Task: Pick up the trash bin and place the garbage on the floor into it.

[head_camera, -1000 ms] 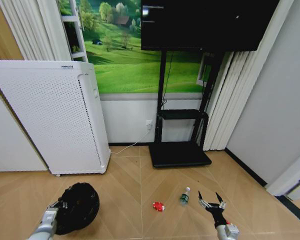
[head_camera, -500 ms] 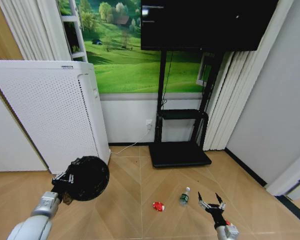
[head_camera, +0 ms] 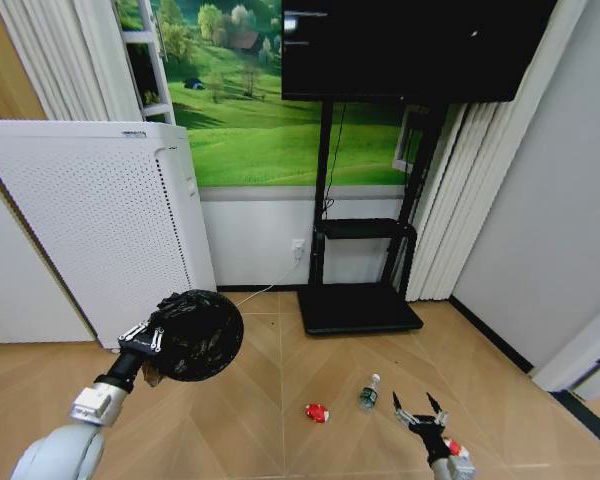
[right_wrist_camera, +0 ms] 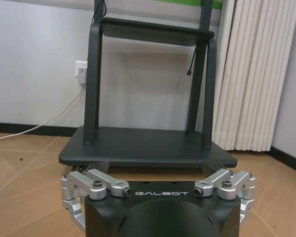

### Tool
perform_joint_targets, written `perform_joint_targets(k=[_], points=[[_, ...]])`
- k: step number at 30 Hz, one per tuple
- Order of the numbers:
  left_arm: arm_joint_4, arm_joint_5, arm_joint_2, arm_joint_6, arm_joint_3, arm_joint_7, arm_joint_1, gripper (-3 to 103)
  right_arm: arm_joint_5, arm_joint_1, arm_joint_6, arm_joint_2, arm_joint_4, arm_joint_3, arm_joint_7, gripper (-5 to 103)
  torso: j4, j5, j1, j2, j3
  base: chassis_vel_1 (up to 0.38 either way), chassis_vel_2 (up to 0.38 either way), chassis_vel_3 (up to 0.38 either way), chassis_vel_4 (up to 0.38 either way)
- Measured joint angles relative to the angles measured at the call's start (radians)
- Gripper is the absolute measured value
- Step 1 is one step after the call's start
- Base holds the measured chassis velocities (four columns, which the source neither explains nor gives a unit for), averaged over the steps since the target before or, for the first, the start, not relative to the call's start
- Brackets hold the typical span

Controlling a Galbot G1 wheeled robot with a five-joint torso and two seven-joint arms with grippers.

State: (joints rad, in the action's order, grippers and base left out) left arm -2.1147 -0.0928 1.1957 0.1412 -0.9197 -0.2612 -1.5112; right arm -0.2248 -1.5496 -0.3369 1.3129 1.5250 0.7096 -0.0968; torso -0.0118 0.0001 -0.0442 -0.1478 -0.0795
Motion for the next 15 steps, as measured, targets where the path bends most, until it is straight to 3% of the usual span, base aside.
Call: perform_joint_targets(k=[15], points=[[0.034,0.010,0.042,0.022,-0.025,0.006,-0.012,7,0.023,0.022,-0.005,0.002,-0.028,-0.015,-0.027,100,0.0000,0.0000,0.000,0.000,0.000,0.027,0.020,-0.021,-0.023]])
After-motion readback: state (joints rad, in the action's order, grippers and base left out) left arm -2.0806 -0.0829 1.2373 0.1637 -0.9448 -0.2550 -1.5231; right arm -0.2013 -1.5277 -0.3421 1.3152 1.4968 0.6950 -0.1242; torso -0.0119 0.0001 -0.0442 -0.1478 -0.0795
